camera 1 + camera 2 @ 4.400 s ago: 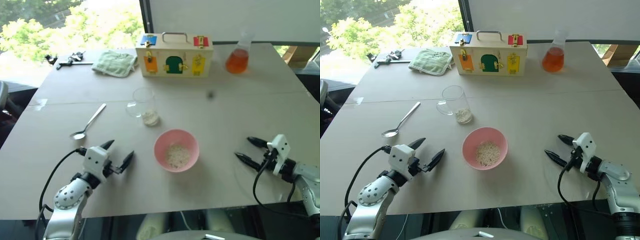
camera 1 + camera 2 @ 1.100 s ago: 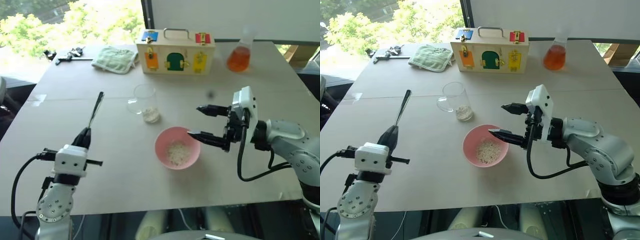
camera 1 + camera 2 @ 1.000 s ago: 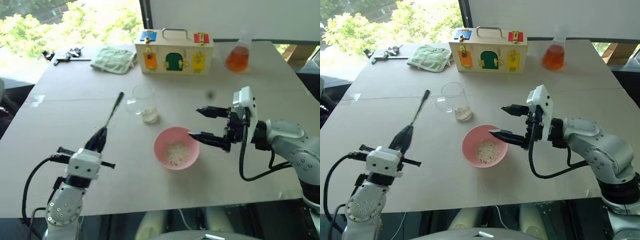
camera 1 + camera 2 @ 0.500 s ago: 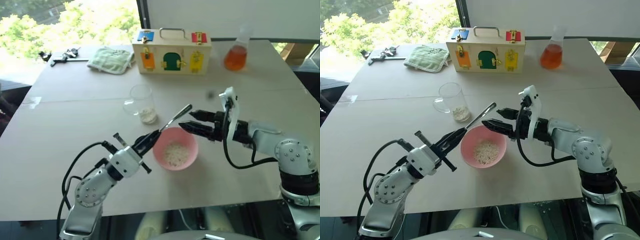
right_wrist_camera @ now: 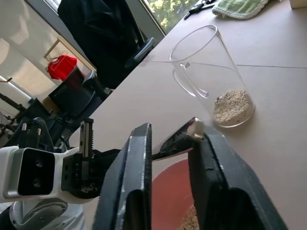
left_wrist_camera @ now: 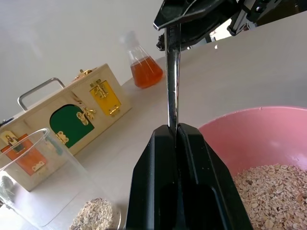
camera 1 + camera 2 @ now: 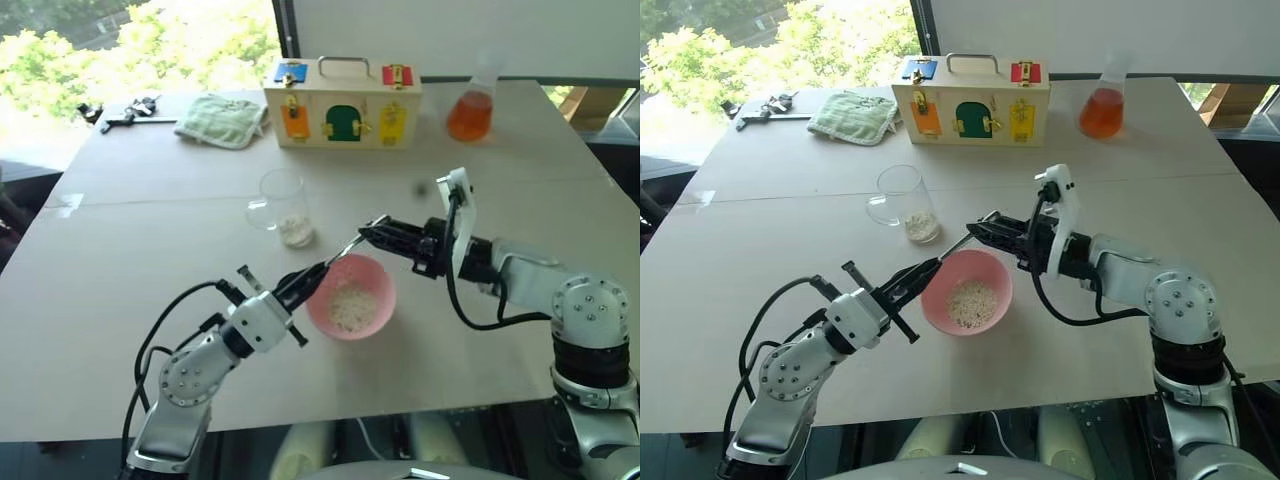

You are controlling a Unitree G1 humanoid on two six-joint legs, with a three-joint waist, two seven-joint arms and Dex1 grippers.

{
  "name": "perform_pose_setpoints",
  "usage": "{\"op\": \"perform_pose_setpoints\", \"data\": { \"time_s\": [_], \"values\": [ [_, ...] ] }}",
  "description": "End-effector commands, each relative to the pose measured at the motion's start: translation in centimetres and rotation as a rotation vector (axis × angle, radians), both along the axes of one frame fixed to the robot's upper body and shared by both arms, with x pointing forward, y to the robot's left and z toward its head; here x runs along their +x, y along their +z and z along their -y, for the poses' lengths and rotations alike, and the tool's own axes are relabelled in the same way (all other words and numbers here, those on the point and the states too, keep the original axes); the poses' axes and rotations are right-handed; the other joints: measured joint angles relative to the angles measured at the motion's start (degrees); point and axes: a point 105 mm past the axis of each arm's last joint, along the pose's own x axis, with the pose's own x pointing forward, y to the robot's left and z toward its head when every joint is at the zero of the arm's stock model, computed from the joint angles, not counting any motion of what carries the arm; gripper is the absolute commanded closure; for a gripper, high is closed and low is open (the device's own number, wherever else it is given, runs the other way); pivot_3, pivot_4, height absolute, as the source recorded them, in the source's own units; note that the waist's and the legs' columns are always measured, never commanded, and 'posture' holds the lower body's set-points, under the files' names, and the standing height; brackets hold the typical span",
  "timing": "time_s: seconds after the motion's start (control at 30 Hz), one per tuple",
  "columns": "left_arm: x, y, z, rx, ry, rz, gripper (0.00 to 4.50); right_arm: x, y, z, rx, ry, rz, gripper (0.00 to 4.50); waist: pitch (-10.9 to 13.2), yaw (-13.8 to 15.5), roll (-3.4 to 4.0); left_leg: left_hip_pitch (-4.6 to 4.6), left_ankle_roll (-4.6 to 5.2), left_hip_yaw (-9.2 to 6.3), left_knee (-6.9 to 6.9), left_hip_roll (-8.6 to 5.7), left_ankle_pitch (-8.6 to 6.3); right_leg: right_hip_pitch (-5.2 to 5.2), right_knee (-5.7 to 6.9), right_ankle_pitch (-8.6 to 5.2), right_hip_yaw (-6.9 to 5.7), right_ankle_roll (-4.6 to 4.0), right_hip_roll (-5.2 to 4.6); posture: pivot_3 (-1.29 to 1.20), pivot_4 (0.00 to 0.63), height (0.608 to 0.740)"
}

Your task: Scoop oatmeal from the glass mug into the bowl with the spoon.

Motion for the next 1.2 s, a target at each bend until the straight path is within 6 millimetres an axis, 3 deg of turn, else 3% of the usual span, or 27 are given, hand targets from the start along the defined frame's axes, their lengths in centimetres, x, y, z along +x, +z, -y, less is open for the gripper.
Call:
{"op": "perform_pose_setpoints", "data": {
  "time_s": [0.03, 0.27, 0.37, 0.6, 0.77, 0.9, 0.97, 1.07, 1.2],
  "values": [
    [-0.1, 1.0, 0.4, -0.020, -0.005, 0.046, 4.50, 0.0, 1.5, 0.2, 0.024, -0.019, 0.058, 4.40, 0.0, -0.2, 0.01, 0.00, 0.00, -0.01, 0.00, 0.01, 0.00, 0.00, 0.02, 0.00, -0.01, 0.00, 0.02, 0.00, 0.150, 0.740],
    [-0.1, 0.5, 0.8, -0.036, -0.036, -0.007, 4.50, 0.4, 1.9, 0.0, 0.047, -0.030, 0.050, 4.40, 0.0, -0.6, 0.02, 0.00, 0.00, -0.01, 0.07, 0.00, 0.00, 0.02, 0.04, 0.00, -0.01, 0.00, 0.02, 0.00, 0.150, 0.740],
    [0.0, 0.7, 0.5, -0.049, -0.028, -0.006, 3.63, 0.7, 2.1, 0.0, 0.060, -0.045, 0.040, 4.50, 0.0, -1.0, 0.02, 0.00, 0.00, -0.01, 0.07, 0.01, 0.00, 0.02, 0.05, 0.00, -0.01, 0.00, 0.02, 0.00, 0.150, 0.740],
    [0.2, 0.9, -0.2, -0.031, 0.015, 0.027, 0.55, 1.8, 2.9, 1.0, 0.098, -0.094, 0.016, 4.50, 0.0, -1.2, 0.02, 0.00, 0.00, 0.00, 0.09, 0.01, 0.00, 0.01, 0.07, 0.00, 0.01, 0.00, 0.02, 0.00, 0.150, 0.740],
    [0.3, 4.1, -3.8, -0.010, 0.206, 0.243, 0.55, 3.3, 4.0, 3.9, 0.090, -0.174, 0.030, 4.50, 0.0, -1.2, 0.02, 0.00, 0.00, -0.01, 0.11, 0.00, 0.00, 0.02, 0.07, 0.00, 0.00, 0.00, 0.02, 0.00, 0.150, 0.740],
    [0.1, 5.4, -6.5, 0.037, 0.363, 0.368, 0.55, 4.2, 4.8, 5.8, 0.068, -0.225, 0.045, 4.50, 0.0, -1.1, 0.02, 0.00, 0.01, 0.01, 0.11, 0.00, 0.00, 0.02, 0.06, 0.00, 0.01, 0.01, 0.02, 0.00, 0.150, 0.740],
    [0.5, 5.3, -9.0, 0.026, 0.486, 0.351, 0.55, 4.5, 5.3, 6.6, 0.066, -0.247, 0.054, 4.50, 0.0, -1.1, 0.03, -0.01, 0.01, 0.02, 0.11, 0.01, -0.01, 0.04, 0.04, 0.00, 0.01, 0.01, 0.02, 0.00, 0.150, 0.740],
    [1.4, 3.5, -13.2, -0.069, 0.676, 0.202, 0.55, 4.9, 6.3, 7.3, 0.067, -0.276, 0.077, 4.50, 0.0, -1.3, 0.04, -0.02, 0.02, 0.05, 0.11, 0.02, -0.01, 0.02, 0.06, 0.00, 0.05, 0.01, 0.02, 0.00, 0.150, 0.740],
    [3.0, 1.2, -15.3, -0.141, 0.770, 0.041, 0.55, 5.6, 7.4, 7.6, 0.068, -0.305, 0.110, 4.50, 0.0, -1.1, 0.04, -0.01, 0.02, 0.03, 0.13, 0.03, -0.01, 0.02, 0.09, 0.00, 0.00, 0.01, 0.04, 0.00, 0.150, 0.740]
  ]
}}
